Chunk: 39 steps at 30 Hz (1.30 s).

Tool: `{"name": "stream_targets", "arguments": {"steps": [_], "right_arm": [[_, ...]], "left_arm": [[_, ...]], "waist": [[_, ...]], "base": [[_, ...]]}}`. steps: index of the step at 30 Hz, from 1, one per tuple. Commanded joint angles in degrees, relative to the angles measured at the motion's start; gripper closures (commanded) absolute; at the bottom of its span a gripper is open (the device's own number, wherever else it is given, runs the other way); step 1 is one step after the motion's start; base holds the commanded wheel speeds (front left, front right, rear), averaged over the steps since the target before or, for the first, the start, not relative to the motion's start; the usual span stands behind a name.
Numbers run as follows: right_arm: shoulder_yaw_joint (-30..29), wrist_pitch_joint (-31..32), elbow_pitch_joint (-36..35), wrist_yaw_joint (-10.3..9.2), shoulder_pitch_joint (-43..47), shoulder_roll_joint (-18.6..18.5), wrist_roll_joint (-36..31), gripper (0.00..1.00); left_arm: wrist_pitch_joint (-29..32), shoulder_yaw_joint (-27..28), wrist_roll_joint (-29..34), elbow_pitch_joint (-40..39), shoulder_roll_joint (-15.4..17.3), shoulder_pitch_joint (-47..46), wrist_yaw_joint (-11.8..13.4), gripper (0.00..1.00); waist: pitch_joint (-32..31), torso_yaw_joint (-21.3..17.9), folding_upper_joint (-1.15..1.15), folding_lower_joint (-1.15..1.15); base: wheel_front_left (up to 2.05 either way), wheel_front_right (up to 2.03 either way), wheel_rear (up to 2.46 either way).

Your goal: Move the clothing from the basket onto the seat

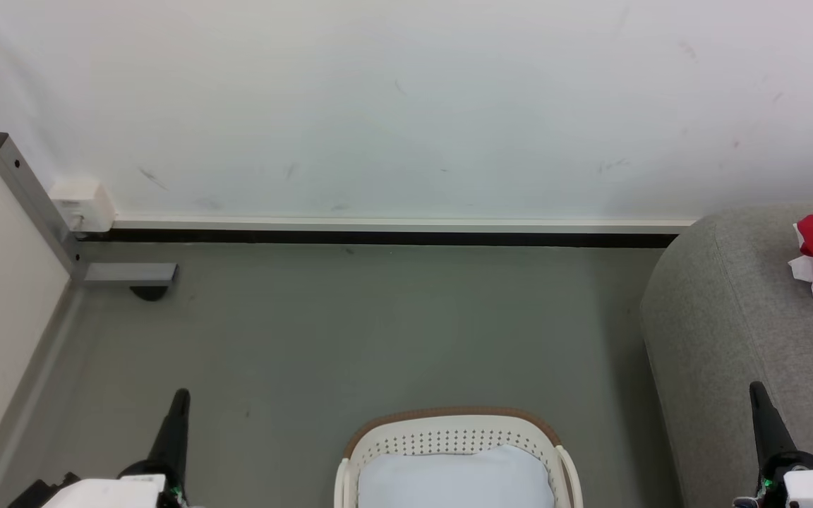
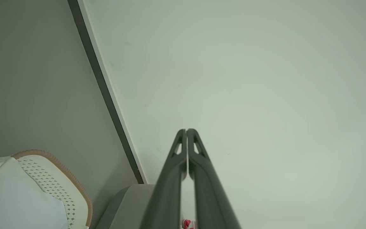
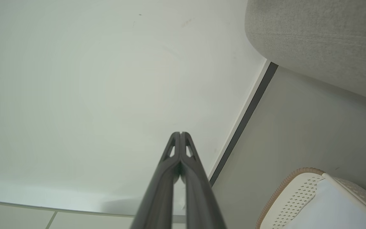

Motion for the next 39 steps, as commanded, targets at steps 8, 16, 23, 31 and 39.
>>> {"name": "stream_targets", "arguments": {"steps": [8,16,23,31,39], "right_arm": [[-0.62,1.18,-0.77,-0.10,-0.72,-0.56,4.39,1.00],[-1.05,1.96,-1.13,-0.11,-0.86,-0.57,7.40,1.00],[-1.28,2.53,-1.30,-0.12,-0.93,-0.58,9.14,1.00],[-1.27,2.53,-1.28,-0.12,-0.93,-0.57,9.14,1.00],[-1.27,2.53,-1.27,-0.12,-0.92,-0.57,9.14,1.00]], "left_arm": [[1.26,0.53,-4.31,-0.60,0.53,-0.85,-0.44,1.00],[2.04,0.75,-7.45,-0.86,0.54,-1.12,-0.55,1.00],[2.59,0.87,-9.63,-1.02,0.55,-1.22,-0.64,1.00],[2.58,0.85,-9.64,-1.01,0.54,-1.21,-0.64,1.00],[2.58,0.85,-9.64,-1.02,0.54,-1.21,-0.63,1.00]], "waist": [[-0.03,0.35,0.00,0.00],[-0.06,0.68,0.00,0.00],[-0.09,0.92,0.00,-0.01],[-0.09,0.92,0.00,-0.01],[-0.09,0.92,0.00,-0.01]], "base": [[0.00,0.00,0.00],[0.00,0.00,0.00],[0.00,0.00,0.00],[0.00,0.00,0.00],[0.00,0.00,0.00]]}}
